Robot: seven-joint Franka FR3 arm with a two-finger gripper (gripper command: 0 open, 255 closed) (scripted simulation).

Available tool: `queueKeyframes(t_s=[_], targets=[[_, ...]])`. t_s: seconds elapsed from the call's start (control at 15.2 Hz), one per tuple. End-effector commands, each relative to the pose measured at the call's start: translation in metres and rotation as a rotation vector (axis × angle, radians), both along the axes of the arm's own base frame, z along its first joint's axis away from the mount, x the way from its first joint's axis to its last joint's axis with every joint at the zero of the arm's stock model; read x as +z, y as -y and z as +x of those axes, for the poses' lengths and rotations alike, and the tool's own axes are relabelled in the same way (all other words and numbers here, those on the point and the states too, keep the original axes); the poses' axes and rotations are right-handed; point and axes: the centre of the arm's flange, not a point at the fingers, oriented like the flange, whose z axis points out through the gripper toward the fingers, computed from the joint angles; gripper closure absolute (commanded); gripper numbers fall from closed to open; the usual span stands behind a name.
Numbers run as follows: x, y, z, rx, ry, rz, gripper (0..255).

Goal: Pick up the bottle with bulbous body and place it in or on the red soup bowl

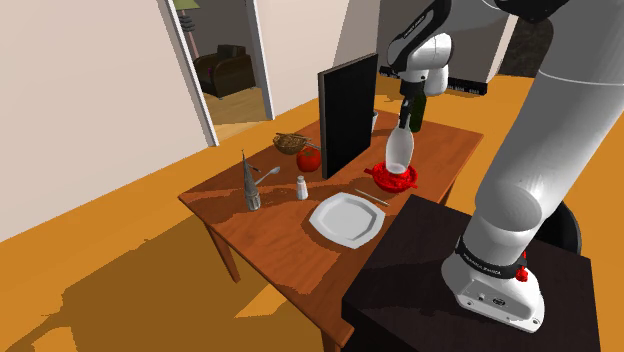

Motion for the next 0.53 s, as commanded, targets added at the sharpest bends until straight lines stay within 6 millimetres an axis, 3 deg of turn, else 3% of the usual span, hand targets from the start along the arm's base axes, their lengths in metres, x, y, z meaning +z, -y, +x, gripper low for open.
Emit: queueKeyframes(t_s=[0.0,0.33,0.46], targets=[[-0.001,0.0,-0.001,0.0,-0.003,0.002,0],[-0.001,0.0,0.0,0.0,-0.003,0.002,0],[0.025,0.0,-0.001,0.0,-0.003,0.002,0]])
